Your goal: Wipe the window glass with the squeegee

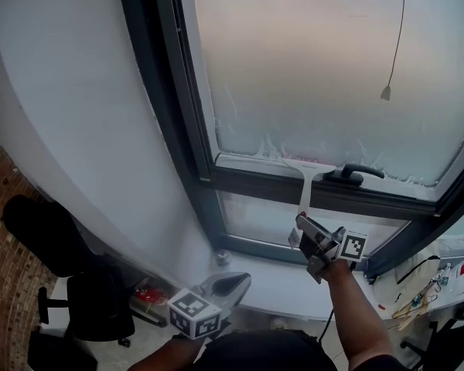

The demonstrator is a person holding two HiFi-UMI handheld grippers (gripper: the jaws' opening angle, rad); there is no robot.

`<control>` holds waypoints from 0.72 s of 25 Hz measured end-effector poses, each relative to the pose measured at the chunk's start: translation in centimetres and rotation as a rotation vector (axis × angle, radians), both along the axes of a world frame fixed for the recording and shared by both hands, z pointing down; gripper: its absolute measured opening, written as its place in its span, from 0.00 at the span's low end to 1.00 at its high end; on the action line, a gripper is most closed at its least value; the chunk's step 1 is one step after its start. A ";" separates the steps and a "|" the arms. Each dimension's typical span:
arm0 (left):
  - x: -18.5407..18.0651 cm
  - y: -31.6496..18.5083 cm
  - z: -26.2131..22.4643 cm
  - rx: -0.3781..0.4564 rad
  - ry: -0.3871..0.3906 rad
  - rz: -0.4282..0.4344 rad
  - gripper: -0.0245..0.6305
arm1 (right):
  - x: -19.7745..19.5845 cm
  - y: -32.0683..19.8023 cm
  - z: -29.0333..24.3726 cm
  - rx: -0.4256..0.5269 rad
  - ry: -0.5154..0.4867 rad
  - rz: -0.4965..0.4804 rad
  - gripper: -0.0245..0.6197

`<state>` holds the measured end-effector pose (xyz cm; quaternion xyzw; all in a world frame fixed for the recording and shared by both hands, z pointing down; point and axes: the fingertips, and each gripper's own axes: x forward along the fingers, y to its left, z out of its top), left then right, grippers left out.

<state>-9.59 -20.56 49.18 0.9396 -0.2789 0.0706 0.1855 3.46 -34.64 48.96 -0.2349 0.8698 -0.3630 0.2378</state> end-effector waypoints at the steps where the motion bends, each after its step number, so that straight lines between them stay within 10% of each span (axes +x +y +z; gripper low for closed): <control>1: -0.1 0.1 0.0 0.001 0.000 0.005 0.04 | 0.1 0.0 0.3 -0.005 0.002 0.005 0.17; 18: -2.3 2.0 0.4 -0.010 -0.017 0.136 0.04 | -1.3 2.0 -1.7 0.030 0.016 0.087 0.17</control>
